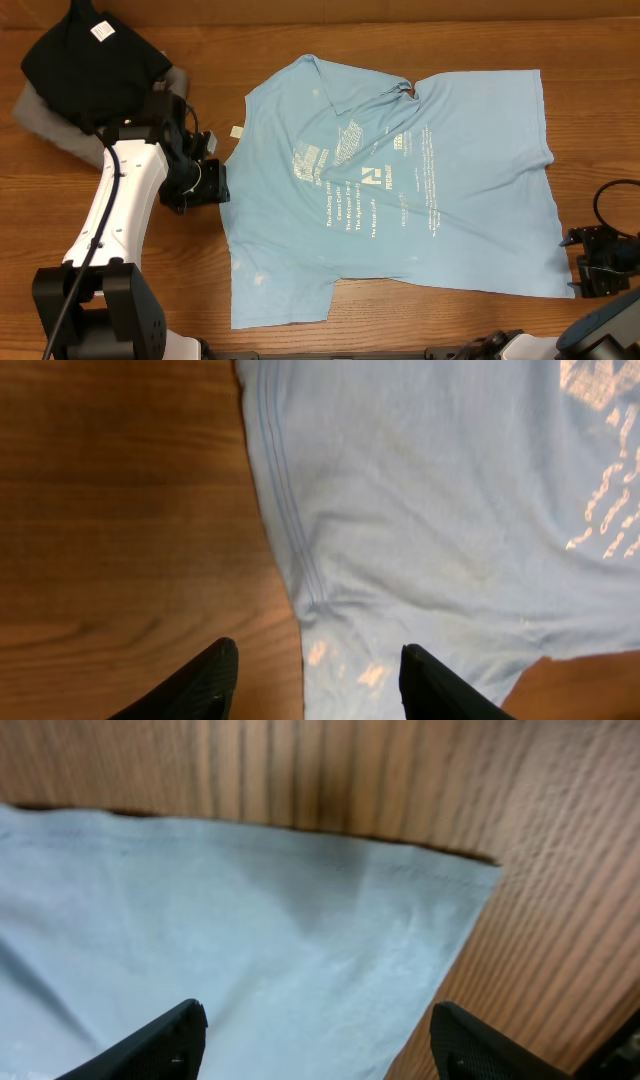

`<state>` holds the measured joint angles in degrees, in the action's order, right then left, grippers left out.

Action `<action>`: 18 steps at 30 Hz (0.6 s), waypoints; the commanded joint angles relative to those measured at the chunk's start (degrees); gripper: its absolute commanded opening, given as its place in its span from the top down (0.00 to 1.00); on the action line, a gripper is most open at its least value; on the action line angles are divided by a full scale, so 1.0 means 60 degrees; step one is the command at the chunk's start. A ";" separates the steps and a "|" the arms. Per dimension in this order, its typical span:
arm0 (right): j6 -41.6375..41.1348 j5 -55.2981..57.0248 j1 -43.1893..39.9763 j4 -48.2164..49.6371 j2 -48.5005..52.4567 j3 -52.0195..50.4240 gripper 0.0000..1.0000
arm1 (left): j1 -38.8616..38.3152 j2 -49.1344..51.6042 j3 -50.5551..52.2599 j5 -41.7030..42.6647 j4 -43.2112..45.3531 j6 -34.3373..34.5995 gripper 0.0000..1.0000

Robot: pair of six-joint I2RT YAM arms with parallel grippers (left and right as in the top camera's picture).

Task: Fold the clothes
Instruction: 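Grasp the bottom-left and bottom-right hem corners with both grippers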

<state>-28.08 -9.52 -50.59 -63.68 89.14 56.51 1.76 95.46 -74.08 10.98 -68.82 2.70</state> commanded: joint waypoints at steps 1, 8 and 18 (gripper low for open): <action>0.0514 -0.0725 -0.0011 -0.0029 -0.0197 0.0204 0.25 | -0.0222 -0.0117 0.0273 0.0186 -0.0211 -0.0219 0.46; 0.0692 -0.0721 -0.0011 -0.0233 -0.0197 0.0200 0.23 | -0.0266 -0.0117 0.2455 0.0849 0.0535 0.0270 0.43; 0.0685 -0.0718 -0.0011 -0.0127 -0.0193 0.0200 0.22 | -0.0663 -0.0117 0.4437 0.1071 0.1872 0.1177 0.50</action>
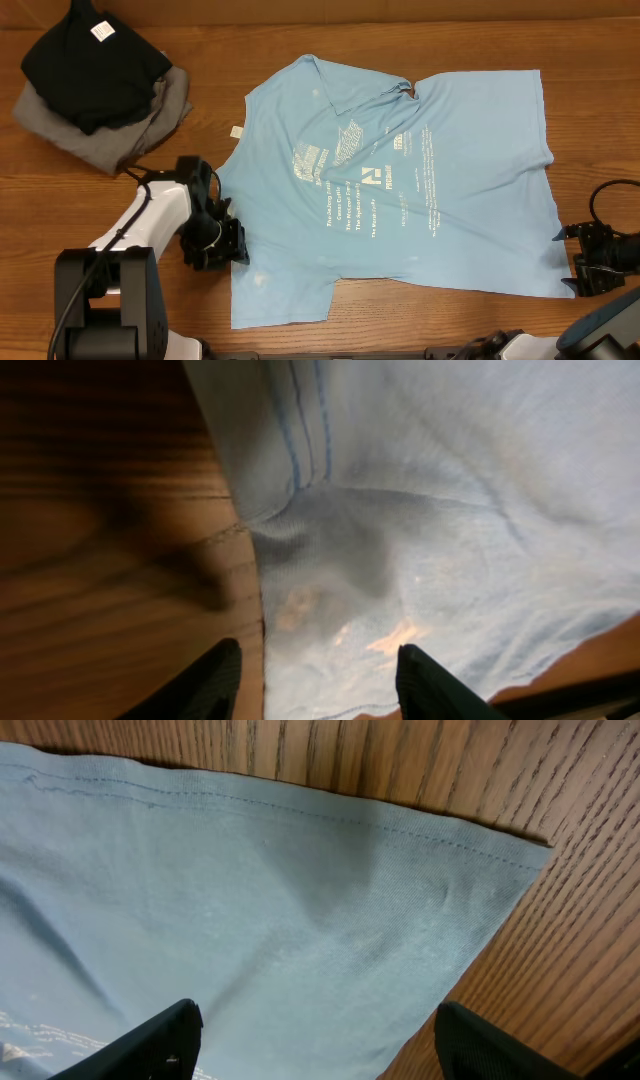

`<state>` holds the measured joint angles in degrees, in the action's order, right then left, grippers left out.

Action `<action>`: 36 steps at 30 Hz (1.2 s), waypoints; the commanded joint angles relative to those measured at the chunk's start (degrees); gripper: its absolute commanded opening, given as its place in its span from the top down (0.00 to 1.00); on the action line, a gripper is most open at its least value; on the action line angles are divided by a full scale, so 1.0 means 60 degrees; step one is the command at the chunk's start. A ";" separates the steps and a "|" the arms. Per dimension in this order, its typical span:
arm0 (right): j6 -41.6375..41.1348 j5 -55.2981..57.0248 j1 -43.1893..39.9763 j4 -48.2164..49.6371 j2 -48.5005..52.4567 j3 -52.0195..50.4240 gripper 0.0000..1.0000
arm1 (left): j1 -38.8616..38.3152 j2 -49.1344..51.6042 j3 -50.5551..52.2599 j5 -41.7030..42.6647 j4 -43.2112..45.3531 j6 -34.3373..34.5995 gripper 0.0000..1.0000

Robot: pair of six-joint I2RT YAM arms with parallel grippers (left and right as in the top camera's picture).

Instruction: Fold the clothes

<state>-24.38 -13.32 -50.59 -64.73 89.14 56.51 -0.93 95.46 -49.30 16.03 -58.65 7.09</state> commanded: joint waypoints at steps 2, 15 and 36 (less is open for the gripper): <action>0.0069 -0.0080 -0.0011 0.0051 -0.0193 0.0197 0.22 | -0.0382 -0.0117 0.0528 0.0113 0.0474 0.0641 0.54; 0.0066 -0.0080 -0.0011 0.0404 -0.0193 -0.0404 0.22 | -0.0718 -0.0117 0.0834 -0.0393 0.1348 0.1140 0.96; -0.1694 0.1989 -0.0011 0.2029 -0.0168 -0.2288 0.55 | -0.0718 -0.0120 0.0350 0.0087 0.0885 0.1031 0.96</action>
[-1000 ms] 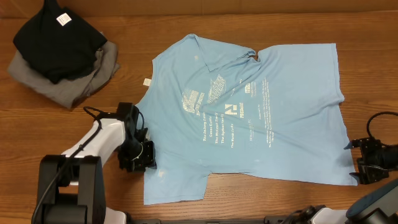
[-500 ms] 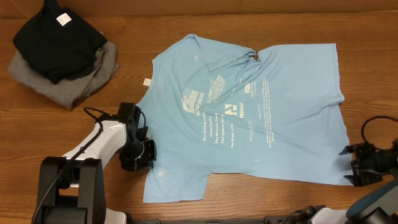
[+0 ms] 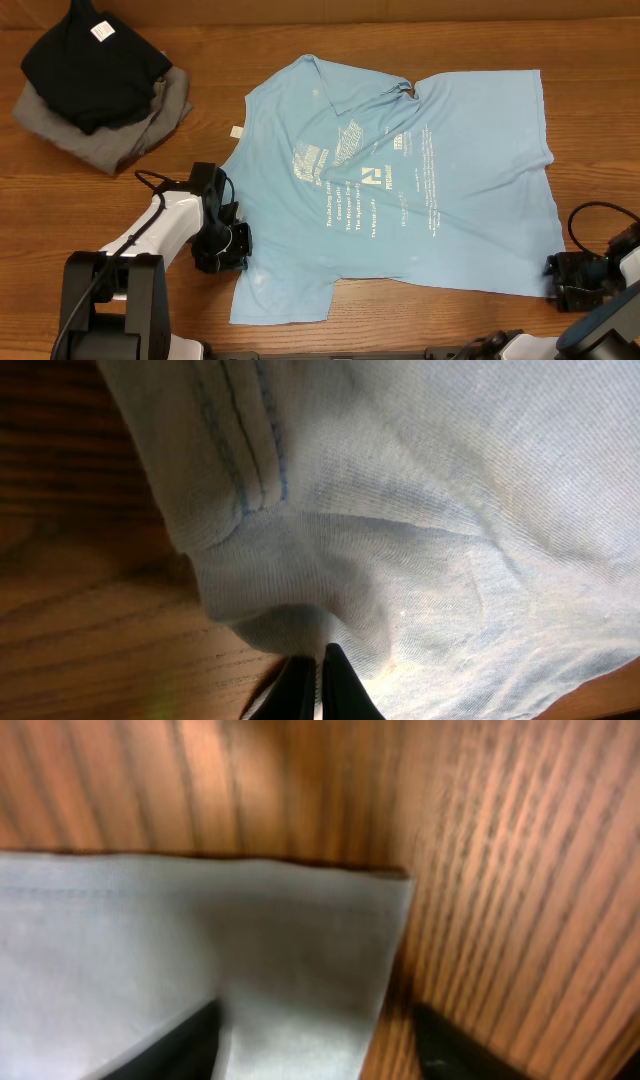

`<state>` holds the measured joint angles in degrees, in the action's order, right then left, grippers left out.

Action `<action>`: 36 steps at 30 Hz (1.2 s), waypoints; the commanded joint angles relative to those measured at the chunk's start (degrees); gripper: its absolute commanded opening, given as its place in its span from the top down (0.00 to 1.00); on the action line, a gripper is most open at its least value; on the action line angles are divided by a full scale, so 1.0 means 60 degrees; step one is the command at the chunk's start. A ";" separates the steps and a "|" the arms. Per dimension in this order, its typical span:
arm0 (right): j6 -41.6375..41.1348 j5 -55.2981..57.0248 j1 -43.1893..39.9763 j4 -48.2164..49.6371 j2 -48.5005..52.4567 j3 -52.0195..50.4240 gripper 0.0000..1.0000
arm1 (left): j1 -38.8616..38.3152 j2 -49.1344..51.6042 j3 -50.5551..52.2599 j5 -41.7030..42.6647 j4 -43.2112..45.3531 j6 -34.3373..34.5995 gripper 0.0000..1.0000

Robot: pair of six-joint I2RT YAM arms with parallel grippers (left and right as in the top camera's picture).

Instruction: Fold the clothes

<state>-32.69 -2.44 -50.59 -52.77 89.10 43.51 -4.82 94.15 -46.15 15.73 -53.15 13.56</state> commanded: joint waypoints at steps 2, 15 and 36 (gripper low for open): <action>-0.0266 0.0186 -0.0011 0.0135 -0.0160 -0.0120 0.67 | -0.0069 0.0098 -0.0178 0.0138 -0.0066 -0.0047 0.96; -0.0532 0.0707 -0.0011 0.0470 -0.0149 -0.0393 0.57 | -0.0066 0.0098 -0.0339 0.0135 -0.0266 -0.0229 0.96; 0.0423 0.0000 -0.0011 -0.2656 -0.2422 0.1938 0.96 | -0.0025 -0.0659 -0.1610 -0.0066 -0.2160 -0.0321 0.96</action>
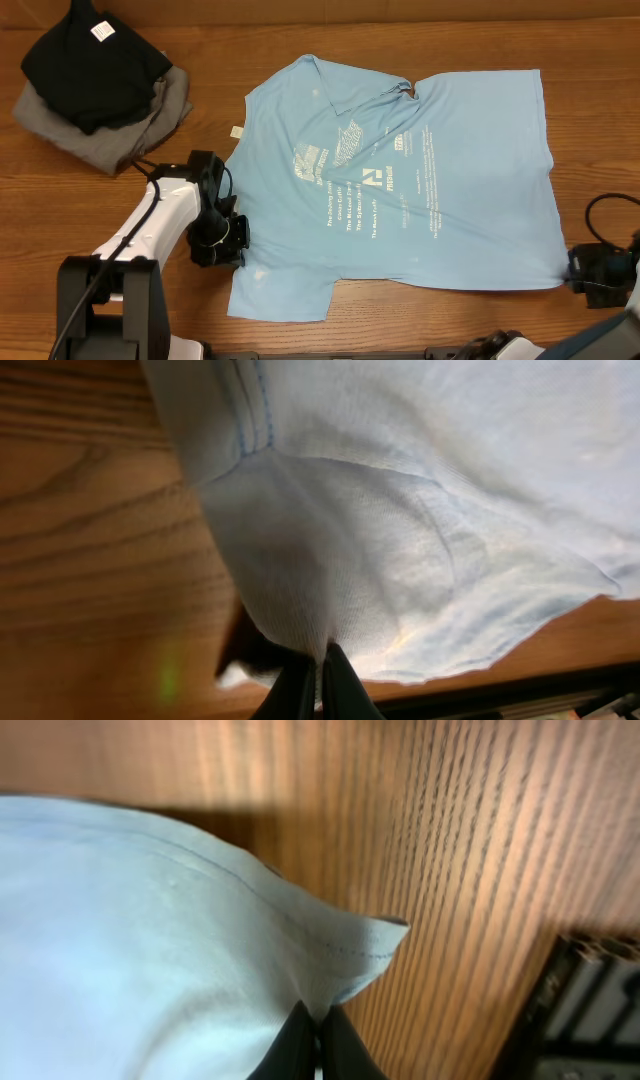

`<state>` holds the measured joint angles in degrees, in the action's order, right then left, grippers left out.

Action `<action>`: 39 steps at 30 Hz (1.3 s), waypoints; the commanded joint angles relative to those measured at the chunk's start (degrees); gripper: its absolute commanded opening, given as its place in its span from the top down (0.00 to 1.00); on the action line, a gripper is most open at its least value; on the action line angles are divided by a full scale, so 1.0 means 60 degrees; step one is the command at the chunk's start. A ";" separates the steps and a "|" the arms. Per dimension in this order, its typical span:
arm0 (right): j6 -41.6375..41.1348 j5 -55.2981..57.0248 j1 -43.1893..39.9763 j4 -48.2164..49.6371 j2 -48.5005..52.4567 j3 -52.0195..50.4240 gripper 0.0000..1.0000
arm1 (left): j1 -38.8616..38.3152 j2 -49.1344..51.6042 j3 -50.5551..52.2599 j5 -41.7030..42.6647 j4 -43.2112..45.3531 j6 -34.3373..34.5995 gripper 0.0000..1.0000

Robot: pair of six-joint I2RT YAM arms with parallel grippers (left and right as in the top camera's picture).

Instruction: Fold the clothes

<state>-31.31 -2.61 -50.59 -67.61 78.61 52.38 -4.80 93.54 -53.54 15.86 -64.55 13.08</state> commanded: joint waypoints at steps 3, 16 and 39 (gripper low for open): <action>0.0222 0.0025 -0.0011 -0.0616 -0.1344 0.0801 0.96 | 0.0138 -0.1206 -0.0481 -0.0619 -0.0787 -0.0189 0.96; -0.0076 -0.0816 -0.0007 -0.0790 -0.2350 0.1104 0.96 | 0.0856 -0.3639 -0.0510 -0.0208 -0.0302 0.0331 0.96; -0.1158 -0.3195 0.1942 0.4980 0.1596 0.1096 0.96 | 0.0849 -0.2080 -0.0543 0.0794 0.6011 0.0900 0.92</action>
<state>-36.47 -21.02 -40.25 -39.57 86.96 57.32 -0.10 78.87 -55.57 20.10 -29.54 17.89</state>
